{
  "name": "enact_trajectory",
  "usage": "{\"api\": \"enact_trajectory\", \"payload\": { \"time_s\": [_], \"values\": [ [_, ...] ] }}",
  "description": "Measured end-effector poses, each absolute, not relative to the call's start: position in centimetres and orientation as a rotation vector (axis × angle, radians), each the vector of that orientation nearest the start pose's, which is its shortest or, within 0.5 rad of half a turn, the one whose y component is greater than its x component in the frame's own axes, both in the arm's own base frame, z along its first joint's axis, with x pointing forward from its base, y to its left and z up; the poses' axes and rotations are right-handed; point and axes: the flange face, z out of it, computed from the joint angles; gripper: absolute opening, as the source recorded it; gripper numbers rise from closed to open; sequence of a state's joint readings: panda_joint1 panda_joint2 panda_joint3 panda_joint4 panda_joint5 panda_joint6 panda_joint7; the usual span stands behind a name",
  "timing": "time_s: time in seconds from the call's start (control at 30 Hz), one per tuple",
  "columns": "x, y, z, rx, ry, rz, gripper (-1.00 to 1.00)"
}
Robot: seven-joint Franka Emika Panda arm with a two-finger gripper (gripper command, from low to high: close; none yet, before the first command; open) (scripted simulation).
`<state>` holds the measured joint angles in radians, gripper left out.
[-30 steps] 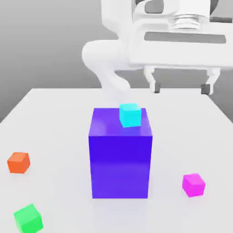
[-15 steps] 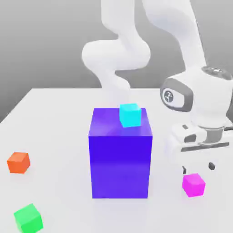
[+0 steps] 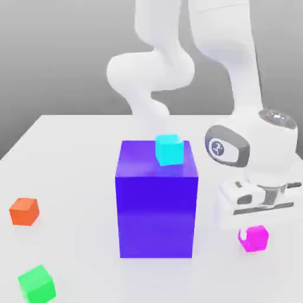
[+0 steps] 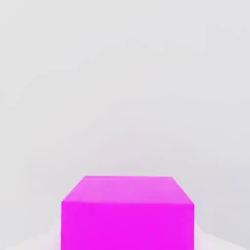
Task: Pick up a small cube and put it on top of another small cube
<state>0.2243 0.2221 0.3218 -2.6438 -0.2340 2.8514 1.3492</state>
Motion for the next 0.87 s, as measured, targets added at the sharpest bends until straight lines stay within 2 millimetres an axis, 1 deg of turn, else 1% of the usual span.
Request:
{"api": "enact_trajectory", "payload": {
  "time_s": [0.03, 0.07, 0.1, 0.13, 0.17, 0.2, 0.27, 0.33, 0.4, 0.5, 0.6, 0.63, 0.67, 0.7, 0.73, 0.77, 0.87],
  "values": [
    [34.8, 23.6, 18.2, -3.005, 0.905, -0.001, -1.0],
    [34.8, 24.0, 18.8, -3.022, 0.884, -0.006, -1.0],
    [35.2, 24.2, 19.2, -3.037, 0.881, -0.011, -1.0],
    [36.6, 23.2, 19.6, -3.027, 0.938, -0.013, -1.0],
    [38.4, 21.6, 19.9, -3.006, 1.021, -0.013, -1.0],
    [40.3, 19.5, 20.2, -2.976, 1.117, -0.012, -1.0],
    [43.7, 14.6, 20.8, -2.902, 1.313, -0.009, -1.0],
    [46.1, 9.8, 21.3, -2.818, 1.484, -0.004, -1.0],
    [47.7, 4.9, 21.8, -2.728, 1.638, 0.0, -1.0],
    [48.9, -2.5, 22.5, -2.584, 1.847, 0.004, -1.0],
    [48.8, -9.9, 23.3, -2.424, 2.035, 0.004, -1.0],
    [48.7, -12.4, 23.1, -2.366, 2.095, 0.004, -1.0],
    [48.5, -14.9, 22.7, -2.306, 2.153, 0.003, -1.0],
    [48.3, -17.4, 21.7, -2.244, 2.21, 0.003, -1.0],
    [48.1, -19.9, 19.9, -2.181, 2.265, 0.002, -1.0],
    [47.9, -21.2, 18.7, -2.148, 2.294, 0.001, 1.0],
    [47.9, -21.2, 18.7, -2.148, 2.294, 0.001, 1.0]
  ]
}}
